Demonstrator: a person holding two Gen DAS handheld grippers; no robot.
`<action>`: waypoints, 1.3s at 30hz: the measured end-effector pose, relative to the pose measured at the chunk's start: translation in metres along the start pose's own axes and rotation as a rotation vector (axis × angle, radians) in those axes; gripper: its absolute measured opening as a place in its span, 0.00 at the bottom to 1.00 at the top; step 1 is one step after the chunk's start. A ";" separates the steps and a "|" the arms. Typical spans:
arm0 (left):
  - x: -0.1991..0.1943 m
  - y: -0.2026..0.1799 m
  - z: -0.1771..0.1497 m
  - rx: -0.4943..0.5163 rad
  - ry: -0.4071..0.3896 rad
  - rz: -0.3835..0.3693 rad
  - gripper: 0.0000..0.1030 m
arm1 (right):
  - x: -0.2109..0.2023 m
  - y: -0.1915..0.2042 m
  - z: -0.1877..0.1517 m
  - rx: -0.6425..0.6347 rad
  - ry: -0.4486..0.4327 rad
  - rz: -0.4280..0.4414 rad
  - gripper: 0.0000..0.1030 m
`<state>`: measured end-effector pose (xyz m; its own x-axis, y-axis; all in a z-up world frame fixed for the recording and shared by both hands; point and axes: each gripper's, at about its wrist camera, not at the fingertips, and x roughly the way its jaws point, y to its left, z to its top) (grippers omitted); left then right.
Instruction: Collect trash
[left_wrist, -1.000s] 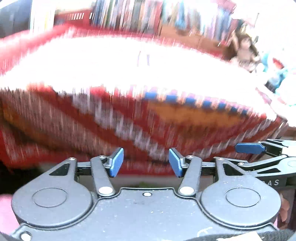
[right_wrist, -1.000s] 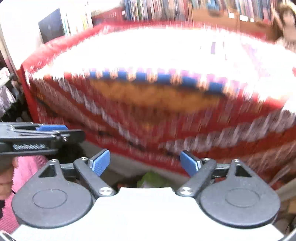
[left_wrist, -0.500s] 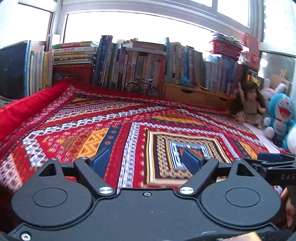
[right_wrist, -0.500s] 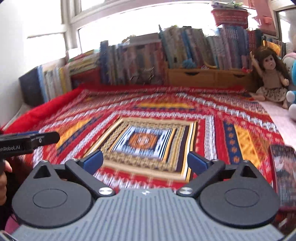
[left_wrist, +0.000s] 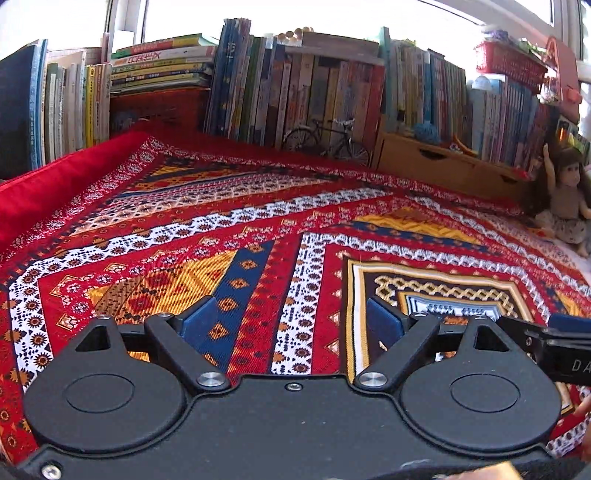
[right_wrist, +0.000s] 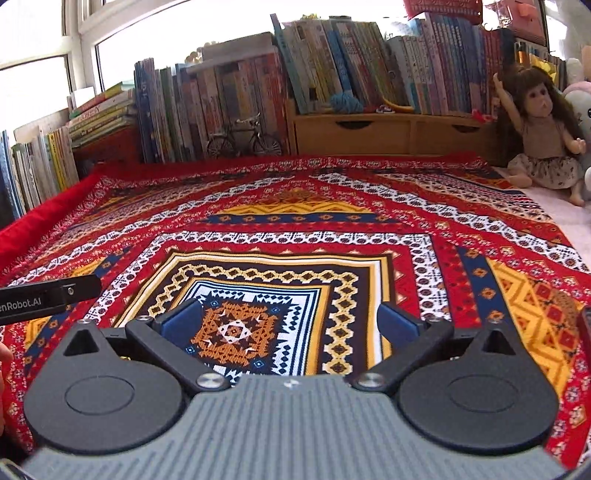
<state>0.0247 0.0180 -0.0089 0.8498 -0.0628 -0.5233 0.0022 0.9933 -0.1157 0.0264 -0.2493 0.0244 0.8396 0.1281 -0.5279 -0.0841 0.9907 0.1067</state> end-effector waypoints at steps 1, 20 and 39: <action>0.000 0.000 -0.002 -0.002 0.010 0.008 0.84 | 0.001 0.001 0.000 0.000 0.004 0.002 1.00; -0.185 0.009 -0.138 0.053 0.018 -0.162 0.94 | -0.154 0.002 -0.122 -0.106 0.084 0.144 1.00; -0.099 -0.005 -0.309 0.114 0.689 0.017 0.82 | -0.074 0.016 -0.298 -0.087 0.581 0.072 1.00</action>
<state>-0.2221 -0.0109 -0.2177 0.3223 -0.0572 -0.9449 0.0789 0.9963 -0.0334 -0.1969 -0.2299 -0.1856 0.4007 0.1749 -0.8994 -0.1943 0.9755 0.1032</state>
